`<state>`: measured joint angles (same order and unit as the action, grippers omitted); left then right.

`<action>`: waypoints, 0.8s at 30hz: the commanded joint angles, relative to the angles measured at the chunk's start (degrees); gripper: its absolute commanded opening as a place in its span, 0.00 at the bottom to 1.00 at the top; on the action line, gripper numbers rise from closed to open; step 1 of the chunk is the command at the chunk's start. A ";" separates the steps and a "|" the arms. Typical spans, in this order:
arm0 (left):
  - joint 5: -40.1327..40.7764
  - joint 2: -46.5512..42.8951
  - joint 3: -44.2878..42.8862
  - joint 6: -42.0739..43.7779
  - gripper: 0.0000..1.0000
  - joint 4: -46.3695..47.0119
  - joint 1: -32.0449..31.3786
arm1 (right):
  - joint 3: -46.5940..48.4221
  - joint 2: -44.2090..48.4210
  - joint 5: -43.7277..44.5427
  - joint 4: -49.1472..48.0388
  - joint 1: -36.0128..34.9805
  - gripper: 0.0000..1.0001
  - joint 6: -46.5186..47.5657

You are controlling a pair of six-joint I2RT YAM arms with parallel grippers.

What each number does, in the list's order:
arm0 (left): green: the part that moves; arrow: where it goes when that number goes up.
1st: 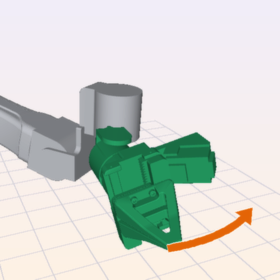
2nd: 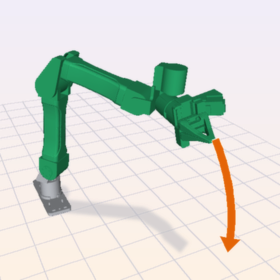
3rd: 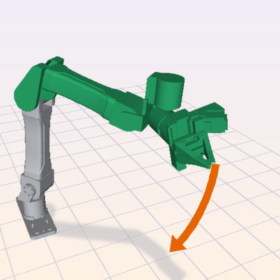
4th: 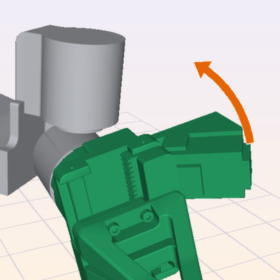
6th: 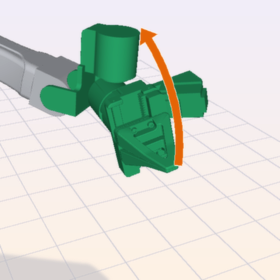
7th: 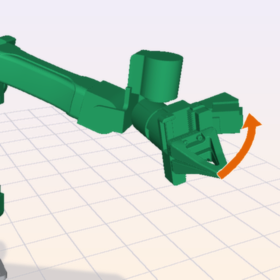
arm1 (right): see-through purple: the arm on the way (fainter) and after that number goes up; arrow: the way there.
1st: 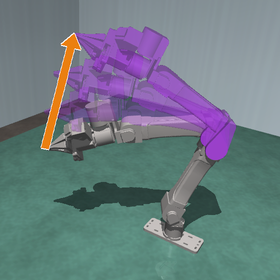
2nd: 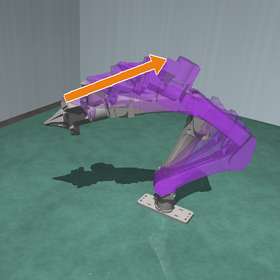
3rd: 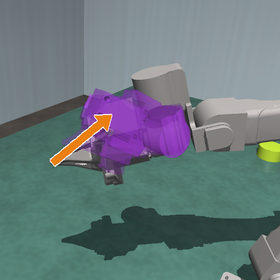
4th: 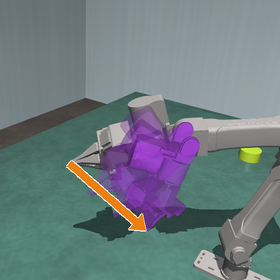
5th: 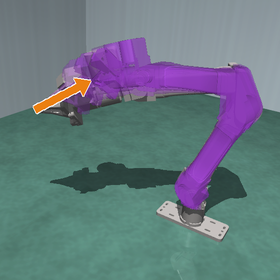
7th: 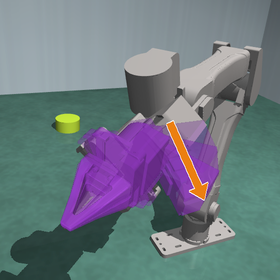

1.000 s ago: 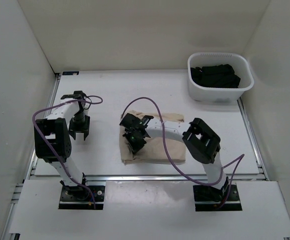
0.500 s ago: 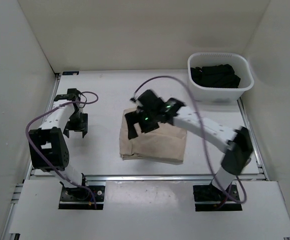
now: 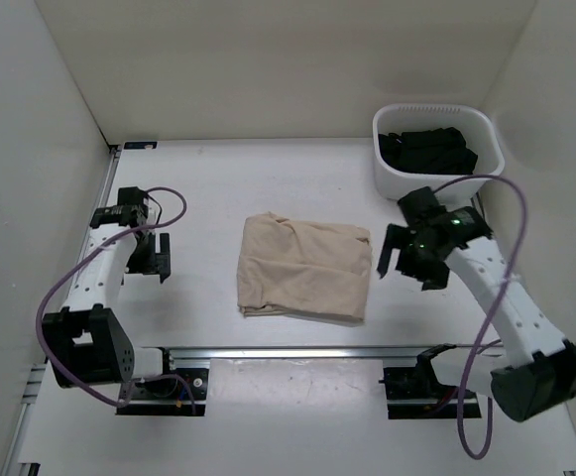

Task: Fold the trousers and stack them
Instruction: Fold the trousers

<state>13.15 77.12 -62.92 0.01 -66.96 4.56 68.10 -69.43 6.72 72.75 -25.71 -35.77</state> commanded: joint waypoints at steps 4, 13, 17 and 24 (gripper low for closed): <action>8.28 -9.35 4.28 -0.01 1.00 3.41 5.45 | 8.45 12.46 17.20 11.80 4.71 0.99 -3.97; 3.99 -18.84 11.84 -0.01 1.00 1.49 9.15 | 8.73 16.24 12.26 12.42 4.71 0.99 -2.98; 5.84 -20.25 10.71 -0.01 1.00 -0.54 9.77 | 5.92 19.24 12.26 11.62 4.71 0.99 -2.99; 2.76 -20.26 2.54 -0.01 1.00 -3.97 10.82 | 4.42 21.08 10.07 11.54 4.71 0.99 -1.40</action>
<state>17.50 58.37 -56.23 0.03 -70.24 15.16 73.95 -49.04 17.91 77.03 -21.06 -37.85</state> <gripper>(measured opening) 0.998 0.994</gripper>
